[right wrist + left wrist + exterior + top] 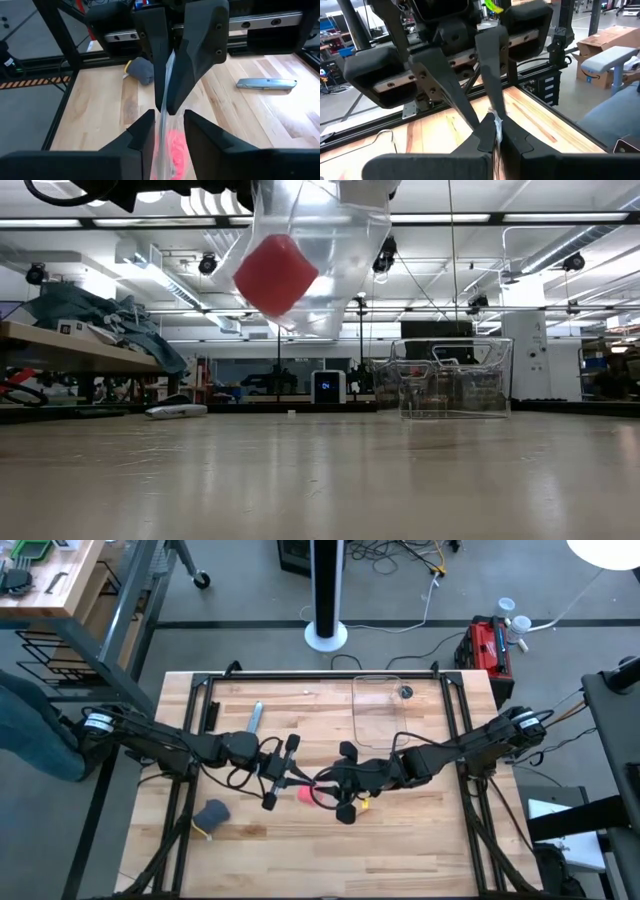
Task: Roll bandage
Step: Close the transparent zip bag
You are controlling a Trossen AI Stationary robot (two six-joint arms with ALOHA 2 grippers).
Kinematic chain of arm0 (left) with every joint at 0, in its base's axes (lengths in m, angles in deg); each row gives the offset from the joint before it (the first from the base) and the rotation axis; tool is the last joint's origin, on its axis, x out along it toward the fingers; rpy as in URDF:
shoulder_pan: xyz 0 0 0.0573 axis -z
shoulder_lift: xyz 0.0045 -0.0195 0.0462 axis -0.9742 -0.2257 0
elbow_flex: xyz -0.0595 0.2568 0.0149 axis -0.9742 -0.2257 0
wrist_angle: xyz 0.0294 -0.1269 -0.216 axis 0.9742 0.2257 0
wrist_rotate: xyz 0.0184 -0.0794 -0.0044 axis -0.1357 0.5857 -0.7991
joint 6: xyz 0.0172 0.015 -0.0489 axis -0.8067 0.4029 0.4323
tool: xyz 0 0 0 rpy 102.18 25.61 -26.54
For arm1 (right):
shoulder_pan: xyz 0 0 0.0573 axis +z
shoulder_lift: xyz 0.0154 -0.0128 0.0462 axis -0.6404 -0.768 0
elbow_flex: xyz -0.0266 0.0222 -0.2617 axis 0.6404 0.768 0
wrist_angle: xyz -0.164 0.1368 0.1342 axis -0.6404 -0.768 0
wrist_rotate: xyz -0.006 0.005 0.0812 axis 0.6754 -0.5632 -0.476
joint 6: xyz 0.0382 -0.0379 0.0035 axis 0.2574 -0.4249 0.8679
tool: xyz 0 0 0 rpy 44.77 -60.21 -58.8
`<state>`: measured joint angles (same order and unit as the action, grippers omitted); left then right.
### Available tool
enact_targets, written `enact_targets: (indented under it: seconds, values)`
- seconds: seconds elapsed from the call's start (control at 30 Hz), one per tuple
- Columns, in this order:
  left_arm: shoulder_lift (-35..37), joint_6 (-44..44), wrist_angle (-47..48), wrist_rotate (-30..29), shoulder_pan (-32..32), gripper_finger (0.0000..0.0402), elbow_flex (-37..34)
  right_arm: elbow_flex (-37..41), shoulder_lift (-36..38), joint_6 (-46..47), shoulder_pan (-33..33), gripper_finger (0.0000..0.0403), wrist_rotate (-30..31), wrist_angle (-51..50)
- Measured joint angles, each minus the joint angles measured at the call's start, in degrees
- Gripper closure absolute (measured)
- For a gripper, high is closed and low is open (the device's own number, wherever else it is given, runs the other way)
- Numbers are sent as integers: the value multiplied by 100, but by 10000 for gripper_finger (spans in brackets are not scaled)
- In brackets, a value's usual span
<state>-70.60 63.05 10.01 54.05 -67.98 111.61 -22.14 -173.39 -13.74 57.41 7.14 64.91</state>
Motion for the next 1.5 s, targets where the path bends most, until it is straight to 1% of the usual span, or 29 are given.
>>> enact_targets:
  seconds: [0.03, 0.1, 0.17, 0.4, 0.43, 0.5, 0.53, 0.57, 0.67, 0.7, 0.8, 0.83, 0.97, 1.0, 1.1, 1.13, 1.3, 1.33, 1.43, 1.5]
  values:
    - [0, 0, -4, 0, 0, 401, 0, 0, 0, 10, 0, 335, -11, -63]
    - [0, 0, 6, -2, 0, 401, 0, 0, 0, 55, 0, 373, -18, -195]
    - [0, 0, 12, -7, -2, 401, 0, 0, 0, -35, 2, 393, -16, -213]
    - [0, 0, -1, 2, 0, 401, 0, 0, 0, 142, 0, 355, -139, -259]
    - [0, 0, 0, 2, 0, 401, 0, 0, 1, 186, 0, 360, -147, -289]
    - [0, 0, 24, 2, 0, 401, 0, 0, 2, 151, 0, 387, -161, -358]
    - [0, 0, 30, 0, 0, 401, 0, 0, 2, 120, 0, 394, -164, -393]
    - [0, 0, 38, -2, -2, 401, 0, 0, 2, 125, 0, 394, -166, -409]
    - [0, 0, 40, 0, 0, 401, 0, 0, 7, 244, 0, 372, -187, -461]
    - [0, 0, 43, 0, 0, 401, 0, 0, 9, 283, 0, 370, -186, -497]
    - [0, 2, 68, -2, -2, 401, 0, 0, 9, 275, 3, 395, -184, -624]
    - [0, 0, 68, -2, -2, 401, 0, 0, 9, 265, 4, 397, -186, -627]
    - [0, 1, 94, 0, 0, 401, 0, -4, 15, 348, 6, 369, -198, -815]
    - [0, 2, 112, 0, 0, 401, 0, -2, 15, 429, 15, 368, -197, -886]
    - [-2, 2, 130, -4, -2, 401, 0, -4, 17, 435, 26, 394, -228, -1008]
    - [-2, 2, 134, -4, -2, 401, 0, -4, 17, 424, 28, 397, -254, -1011]
    - [0, 0, 141, -9, 0, 401, 0, -4, 17, 533, 28, 371, -492, -1161]
    - [0, 1, 141, -12, 0, 401, 0, -4, 17, 572, 30, 372, -502, -1225]
    - [0, 1, 157, -39, 0, 401, 0, -4, 18, 600, 43, 396, -584, -1346]
    - [0, 1, 168, -44, 0, 401, 0, -4, 20, 641, 56, 393, -593, -1355]
